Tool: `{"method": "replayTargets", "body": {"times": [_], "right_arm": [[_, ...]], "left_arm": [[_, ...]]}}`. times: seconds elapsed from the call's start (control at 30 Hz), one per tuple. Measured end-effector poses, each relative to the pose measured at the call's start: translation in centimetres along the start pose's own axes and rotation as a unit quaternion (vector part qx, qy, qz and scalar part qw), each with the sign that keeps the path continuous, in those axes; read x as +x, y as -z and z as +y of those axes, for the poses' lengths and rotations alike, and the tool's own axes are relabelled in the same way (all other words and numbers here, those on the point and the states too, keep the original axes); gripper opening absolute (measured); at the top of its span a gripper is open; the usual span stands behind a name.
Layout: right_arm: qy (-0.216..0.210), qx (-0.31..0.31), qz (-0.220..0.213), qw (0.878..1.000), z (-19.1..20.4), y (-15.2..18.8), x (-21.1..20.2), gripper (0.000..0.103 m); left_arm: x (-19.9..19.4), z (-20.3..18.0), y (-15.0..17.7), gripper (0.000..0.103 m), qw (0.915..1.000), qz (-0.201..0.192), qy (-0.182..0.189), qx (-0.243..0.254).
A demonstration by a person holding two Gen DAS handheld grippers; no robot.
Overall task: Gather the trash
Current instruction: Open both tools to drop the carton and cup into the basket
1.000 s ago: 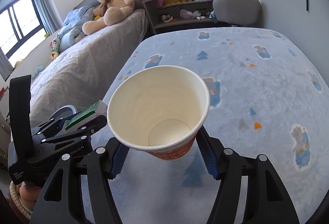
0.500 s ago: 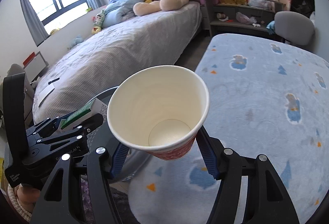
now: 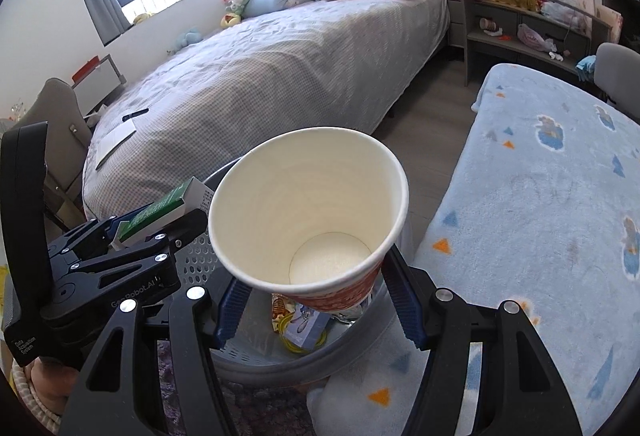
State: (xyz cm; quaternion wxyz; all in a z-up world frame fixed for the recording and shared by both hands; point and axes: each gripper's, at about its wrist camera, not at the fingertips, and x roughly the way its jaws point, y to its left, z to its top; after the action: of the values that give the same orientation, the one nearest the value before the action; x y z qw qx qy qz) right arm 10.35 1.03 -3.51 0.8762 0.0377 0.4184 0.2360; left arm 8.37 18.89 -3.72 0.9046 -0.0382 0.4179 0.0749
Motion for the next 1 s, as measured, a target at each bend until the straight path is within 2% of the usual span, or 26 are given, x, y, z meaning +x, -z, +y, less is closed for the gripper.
{"method": "replayTargets", "body": {"times": [0.1, 0.27, 0.37, 1.0], "right_arm": [[-0.001, -0.005, 0.001, 1.0, 0.39, -0.3, 0.37, 0.063], [-0.001, -0.007, -0.006, 1.0, 0.51, -0.51, 0.27, 0.073], [0.001, -0.004, -0.008, 1.0, 0.38, -0.48, 0.09, 0.074], [0.003, 0.003, -0.012, 1.0, -0.1, -0.23, -0.52, 0.074]], "left_arm": [[0.12, 0.34, -0.18, 0.064, 1.0, 0.0, -0.003, -0.004], [0.2, 0.53, -0.18, 0.069, 0.9999, 0.003, -0.008, -0.005], [0.24, 0.68, -0.09, 0.075, 0.9999, 0.005, -0.012, -0.008], [-0.47, 0.87, 0.22, 0.078, 0.9997, 0.003, -0.019, -0.012]]}}
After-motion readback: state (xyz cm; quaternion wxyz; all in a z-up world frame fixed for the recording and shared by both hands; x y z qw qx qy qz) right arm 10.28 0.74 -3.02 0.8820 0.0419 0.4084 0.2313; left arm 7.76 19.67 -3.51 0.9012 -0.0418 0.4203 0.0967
